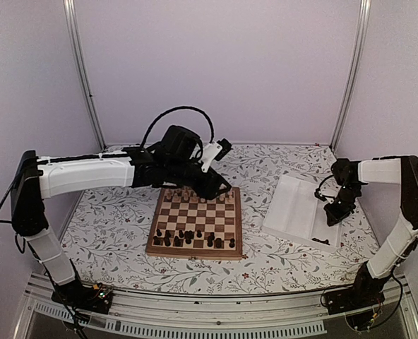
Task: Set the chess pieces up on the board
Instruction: Pick up the chess piece from the storage box, then place the chess piece on the chessboard.
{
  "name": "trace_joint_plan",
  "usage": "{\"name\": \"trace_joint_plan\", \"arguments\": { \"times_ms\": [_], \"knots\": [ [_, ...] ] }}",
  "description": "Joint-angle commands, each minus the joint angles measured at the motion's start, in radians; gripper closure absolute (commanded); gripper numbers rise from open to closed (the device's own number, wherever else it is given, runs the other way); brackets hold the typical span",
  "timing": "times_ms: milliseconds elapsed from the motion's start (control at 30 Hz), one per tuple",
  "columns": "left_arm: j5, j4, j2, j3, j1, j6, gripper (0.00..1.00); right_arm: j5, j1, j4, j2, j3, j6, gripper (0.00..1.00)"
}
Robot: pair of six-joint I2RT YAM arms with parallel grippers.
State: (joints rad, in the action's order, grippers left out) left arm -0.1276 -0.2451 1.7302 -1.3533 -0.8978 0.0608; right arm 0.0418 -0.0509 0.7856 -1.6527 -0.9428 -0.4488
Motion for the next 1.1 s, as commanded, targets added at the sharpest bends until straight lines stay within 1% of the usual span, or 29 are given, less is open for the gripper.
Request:
{"name": "trace_joint_plan", "arguments": {
  "times_ms": [0,133,267,400,467,533,667,767,867,1067],
  "knots": [
    [-0.023,0.054,0.013,-0.047,-0.015,0.001,0.38,-0.007,0.008,-0.040,0.075,0.003,-0.023,0.95],
    [-0.053,0.064,0.034,-0.072,-0.015,0.001,0.38,-0.019,0.013,-0.042,0.083,-0.052,-0.033,0.97],
    [-0.064,0.132,0.045,-0.046,-0.014,-0.002,0.37,-0.179,0.013,-0.017,0.142,-0.085,-0.099,0.98],
    [-0.155,0.164,0.123,-0.100,-0.010,0.036,0.37,-0.397,0.012,0.038,0.243,-0.106,-0.185,0.97],
    [-0.208,0.186,0.163,-0.132,-0.011,0.069,0.37,-0.524,0.006,0.084,0.278,-0.132,-0.227,0.94],
    [-0.254,0.222,0.201,-0.158,-0.011,0.108,0.37,-0.620,-0.022,0.125,0.288,-0.162,-0.244,0.93],
    [-0.363,0.341,0.288,-0.206,-0.010,0.216,0.37,-0.735,-0.107,0.155,0.257,-0.196,-0.247,0.92],
    [-0.432,0.416,0.352,-0.251,-0.010,0.309,0.37,-0.752,-0.186,0.149,0.234,-0.201,-0.243,0.92],
    [-0.469,0.517,0.393,-0.257,-0.012,0.417,0.38,-0.744,-0.243,0.136,0.214,-0.207,-0.240,0.92],
    [-0.555,0.664,0.464,-0.268,-0.018,0.591,0.40,-0.750,-0.287,0.132,0.188,-0.237,-0.231,0.91]
  ]
}}
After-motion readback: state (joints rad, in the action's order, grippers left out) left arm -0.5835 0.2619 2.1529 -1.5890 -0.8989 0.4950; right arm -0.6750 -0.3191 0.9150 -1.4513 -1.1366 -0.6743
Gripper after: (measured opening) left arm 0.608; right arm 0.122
